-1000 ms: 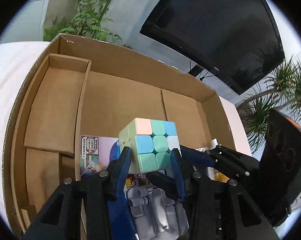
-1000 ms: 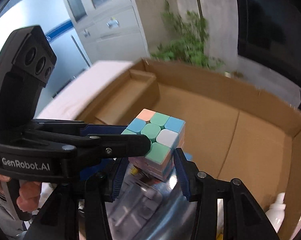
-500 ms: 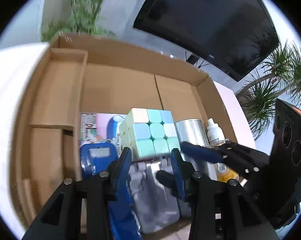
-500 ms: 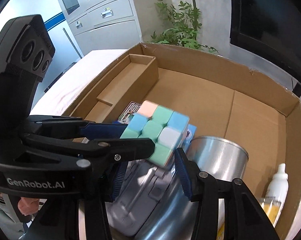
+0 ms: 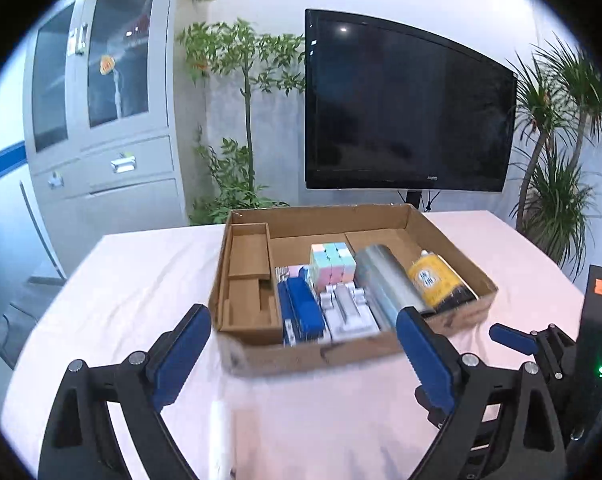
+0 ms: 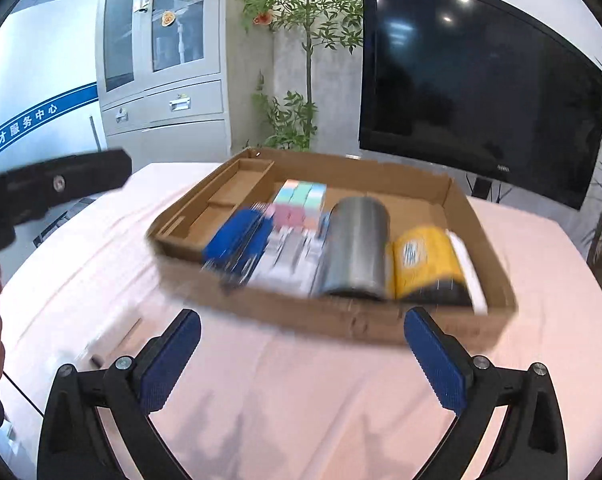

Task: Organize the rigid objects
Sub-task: 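Grasp the white hair dryer by its body with the right tool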

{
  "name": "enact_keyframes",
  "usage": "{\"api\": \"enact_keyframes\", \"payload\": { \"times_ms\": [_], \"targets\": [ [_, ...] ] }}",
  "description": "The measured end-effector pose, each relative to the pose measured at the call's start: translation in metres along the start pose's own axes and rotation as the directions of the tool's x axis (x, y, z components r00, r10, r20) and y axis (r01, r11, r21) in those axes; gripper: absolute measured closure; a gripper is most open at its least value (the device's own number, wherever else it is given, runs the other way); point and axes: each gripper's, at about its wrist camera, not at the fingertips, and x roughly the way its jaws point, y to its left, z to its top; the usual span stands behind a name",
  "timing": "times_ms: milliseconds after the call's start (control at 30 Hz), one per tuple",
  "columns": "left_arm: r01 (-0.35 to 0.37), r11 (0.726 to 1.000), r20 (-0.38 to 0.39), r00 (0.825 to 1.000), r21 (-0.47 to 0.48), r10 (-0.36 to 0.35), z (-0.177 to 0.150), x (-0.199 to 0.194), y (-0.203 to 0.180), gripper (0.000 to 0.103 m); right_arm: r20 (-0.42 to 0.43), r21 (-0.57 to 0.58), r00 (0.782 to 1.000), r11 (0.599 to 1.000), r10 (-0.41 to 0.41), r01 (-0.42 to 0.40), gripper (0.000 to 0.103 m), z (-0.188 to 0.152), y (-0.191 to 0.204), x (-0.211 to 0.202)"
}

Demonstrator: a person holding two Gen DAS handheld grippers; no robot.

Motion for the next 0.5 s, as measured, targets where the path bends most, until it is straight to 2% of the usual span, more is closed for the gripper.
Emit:
{"api": "enact_keyframes", "payload": {
  "times_ms": [167,233,267,300,333,367,400,433,467,500],
  "targets": [
    [-0.009,1.0,0.001,1.0,-0.011,0.009,-0.017,-0.038,0.002,0.01,0.007,-0.01,1.0,1.0,-0.003,0.003,0.001,-0.027,0.014,-0.039],
    [0.029,0.999,-0.007,1.0,-0.025,-0.03,-0.027,-0.048,0.009,0.046,0.008,-0.007,1.0,1.0,0.012,-0.012,0.011,-0.034,0.016,-0.052],
    [0.057,0.998,-0.034,0.998,-0.04,-0.058,-0.03,-0.047,0.014,0.079,0.007,-0.006,1.0,1.0,0.019,-0.019,0.034,-0.036,0.016,-0.057],
    [0.081,0.994,-0.061,0.994,-0.07,-0.085,-0.034,-0.046,0.022,0.081,0.004,-0.009,1.0,1.0,0.017,-0.017,0.048,-0.039,0.018,-0.062],
    [0.081,0.992,-0.069,0.994,-0.095,-0.088,-0.038,-0.045,0.029,0.081,0.002,-0.01,1.0,1.0,0.015,-0.014,0.048,-0.041,0.019,-0.066],
    [0.053,0.993,-0.075,0.995,-0.107,-0.061,-0.045,-0.044,0.038,0.067,0.003,-0.008,1.0,1.0,0.019,-0.019,0.046,-0.045,0.02,-0.069],
    [0.03,0.994,-0.09,0.995,-0.108,-0.04,-0.05,-0.041,0.043,0.025,0.004,-0.002,0.999,0.999,0.032,-0.032,0.027,-0.048,0.022,-0.072],
    [-0.009,0.993,-0.121,0.993,-0.115,-0.005,-0.057,-0.035,0.052,0.006,0.008,0.006,0.999,0.999,0.04,-0.04,0.012,-0.051,0.023,-0.075],
    [-0.034,0.991,-0.122,0.992,-0.127,0.018,-0.062,-0.034,0.059,0.001,0.021,0.011,0.999,0.999,0.043,-0.043,0.001,-0.052,0.022,-0.077],
    [-0.045,0.987,-0.128,0.991,-0.152,0.025,-0.07,-0.029,0.07,0.001,0.03,0.009,0.999,0.999,0.042,-0.042,0.001,-0.055,0.024,-0.078]
  ]
}}
